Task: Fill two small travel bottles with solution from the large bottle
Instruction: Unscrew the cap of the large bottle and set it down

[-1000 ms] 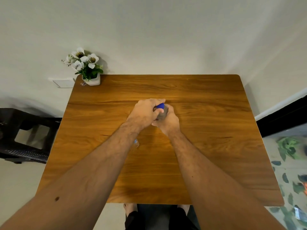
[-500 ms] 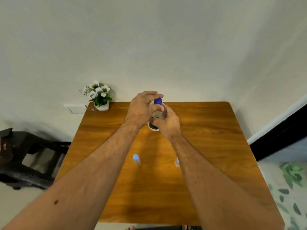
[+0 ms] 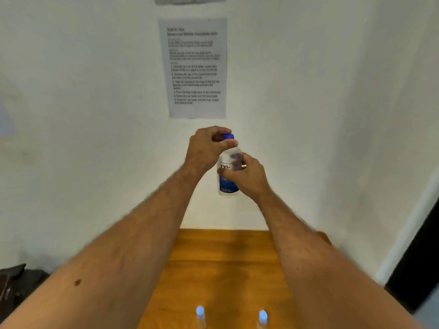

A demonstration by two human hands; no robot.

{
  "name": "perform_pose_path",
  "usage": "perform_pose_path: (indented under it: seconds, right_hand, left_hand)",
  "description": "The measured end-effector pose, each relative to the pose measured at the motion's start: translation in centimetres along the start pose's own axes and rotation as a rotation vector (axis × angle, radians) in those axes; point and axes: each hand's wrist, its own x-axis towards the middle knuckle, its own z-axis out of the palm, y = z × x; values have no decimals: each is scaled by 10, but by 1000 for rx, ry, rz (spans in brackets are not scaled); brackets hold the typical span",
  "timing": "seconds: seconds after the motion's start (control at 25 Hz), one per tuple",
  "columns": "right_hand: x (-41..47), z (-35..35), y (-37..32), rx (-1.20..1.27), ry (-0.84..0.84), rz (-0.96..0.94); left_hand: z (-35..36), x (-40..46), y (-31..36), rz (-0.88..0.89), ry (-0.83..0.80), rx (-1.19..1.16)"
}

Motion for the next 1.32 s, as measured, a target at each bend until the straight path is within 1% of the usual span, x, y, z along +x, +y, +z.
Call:
perform_pose_path:
  seconds: [0.28, 0.52, 0.76, 0.92, 1.08, 1.32]
  right_hand:
    - [42, -37, -102, 49, 90, -196]
    - [54, -53, -139, 7, 98, -261]
    - [51, -60, -140, -8, 122, -260]
    - [49, -63, -140, -26, 142, -262]
    - [50, -66, -144, -72, 154, -274]
    - [50, -70, -141, -100, 186, -271]
  left_hand:
    - [-41, 60, 101, 168, 5, -9]
    - [-54, 78, 152, 177, 86, 70]
    - [-57, 84, 156, 142, 28, 64]
    - [-51, 81, 157, 135, -58, -33]
    - [-50, 85, 153, 150, -28, -72]
    - [-44, 83, 157, 148, -91, -94]
